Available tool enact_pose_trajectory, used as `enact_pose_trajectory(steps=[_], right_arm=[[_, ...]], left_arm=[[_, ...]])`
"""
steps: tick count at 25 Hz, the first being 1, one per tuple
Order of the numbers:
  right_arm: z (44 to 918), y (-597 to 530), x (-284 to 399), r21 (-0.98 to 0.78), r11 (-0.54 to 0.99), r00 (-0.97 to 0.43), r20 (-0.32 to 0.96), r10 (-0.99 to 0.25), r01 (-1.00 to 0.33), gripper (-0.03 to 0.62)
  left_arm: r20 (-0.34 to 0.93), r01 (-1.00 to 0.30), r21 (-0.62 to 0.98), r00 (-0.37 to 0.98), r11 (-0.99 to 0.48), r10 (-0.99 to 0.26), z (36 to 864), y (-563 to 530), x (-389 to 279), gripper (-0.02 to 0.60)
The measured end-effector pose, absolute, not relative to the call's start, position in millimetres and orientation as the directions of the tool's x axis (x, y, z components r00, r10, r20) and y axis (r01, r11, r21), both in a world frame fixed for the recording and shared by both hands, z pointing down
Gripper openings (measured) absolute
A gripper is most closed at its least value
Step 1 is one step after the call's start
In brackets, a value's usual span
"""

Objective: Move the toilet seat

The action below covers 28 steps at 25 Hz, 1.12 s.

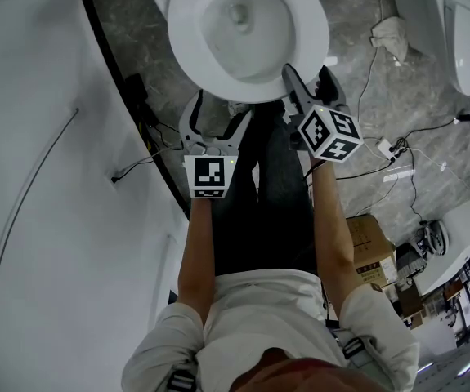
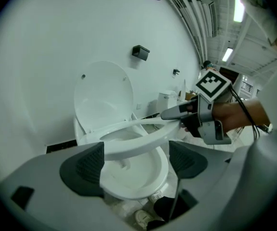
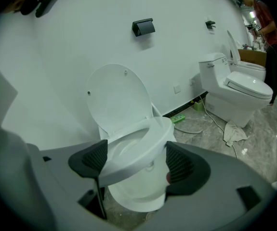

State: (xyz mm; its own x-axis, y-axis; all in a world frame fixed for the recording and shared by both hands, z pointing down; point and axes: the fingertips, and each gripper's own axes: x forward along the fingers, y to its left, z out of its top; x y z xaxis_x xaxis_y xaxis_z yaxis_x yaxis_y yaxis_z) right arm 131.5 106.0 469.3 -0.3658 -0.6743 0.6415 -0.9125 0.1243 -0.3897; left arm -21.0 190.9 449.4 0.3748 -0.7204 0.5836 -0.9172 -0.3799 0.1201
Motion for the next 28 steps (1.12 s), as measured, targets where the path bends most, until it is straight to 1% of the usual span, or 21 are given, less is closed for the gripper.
enact_pose_trajectory(steps=[9,19,21,25,28], right_arm=[[469,105,132,-0.407,0.119,-0.375,0.638,-0.673,-0.906,0.397],[462,105,132,-0.431,0.144,-0.405,0.607,-0.684,-0.891,0.397],[459,107,132,-0.412,0.172,-0.409,0.602,-0.686,-0.895,0.397],[448,115,127,-0.354,0.283,-0.447,0.582,-0.679,-0.891,0.396],[441,124,122,-0.355,0.336,-0.487,0.569,-0.663,-0.872,0.396]], left_arm=[[0.621,-0.916,0.029,0.331,-0.401,-0.711,462,181,-20,0.431],[0.629,-0.911,0.051,0.347,-0.409,-0.696,458,176,-21,0.430],[0.629,-0.912,0.052,0.346,-0.406,-0.697,457,176,-21,0.430],[0.629,-0.912,0.054,0.347,-0.406,-0.696,457,175,-22,0.430],[0.629,-0.913,0.054,0.345,-0.404,-0.697,457,175,-22,0.430]])
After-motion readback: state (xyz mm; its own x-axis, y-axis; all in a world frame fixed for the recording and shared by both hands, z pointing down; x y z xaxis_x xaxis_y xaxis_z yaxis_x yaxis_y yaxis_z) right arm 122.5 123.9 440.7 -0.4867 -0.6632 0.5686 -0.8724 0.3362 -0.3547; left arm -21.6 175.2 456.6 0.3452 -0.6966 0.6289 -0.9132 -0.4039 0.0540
